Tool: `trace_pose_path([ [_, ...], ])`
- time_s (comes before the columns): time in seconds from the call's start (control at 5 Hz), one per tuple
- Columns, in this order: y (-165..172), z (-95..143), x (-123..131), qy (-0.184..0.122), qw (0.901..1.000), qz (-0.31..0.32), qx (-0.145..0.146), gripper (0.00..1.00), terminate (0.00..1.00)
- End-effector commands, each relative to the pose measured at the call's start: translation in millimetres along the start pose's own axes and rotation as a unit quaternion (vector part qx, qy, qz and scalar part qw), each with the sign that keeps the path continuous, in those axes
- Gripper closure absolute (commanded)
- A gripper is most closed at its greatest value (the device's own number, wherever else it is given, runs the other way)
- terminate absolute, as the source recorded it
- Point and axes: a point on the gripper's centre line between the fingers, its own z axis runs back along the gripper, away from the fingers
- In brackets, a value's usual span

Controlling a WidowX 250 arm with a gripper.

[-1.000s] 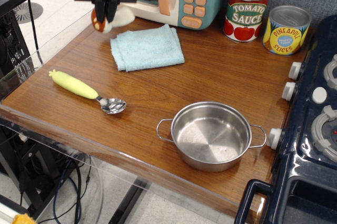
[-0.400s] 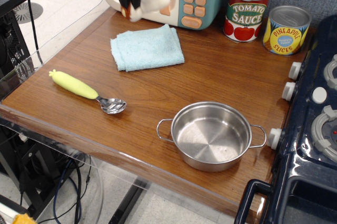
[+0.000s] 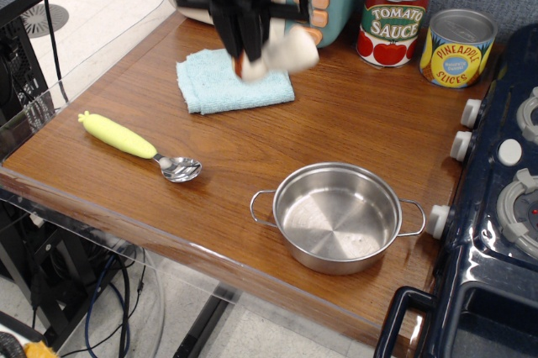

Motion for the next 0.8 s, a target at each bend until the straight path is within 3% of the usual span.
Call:
trace_pose_path([
  [0.0, -16, -5, -35, 0.001, 0.9972, -0.075, -0.001, 1.0, 0.0],
  [0.6, -47, -36, -58, 0.023, 0.9878, -0.153, 0.013, 1.0, 0.0],
])
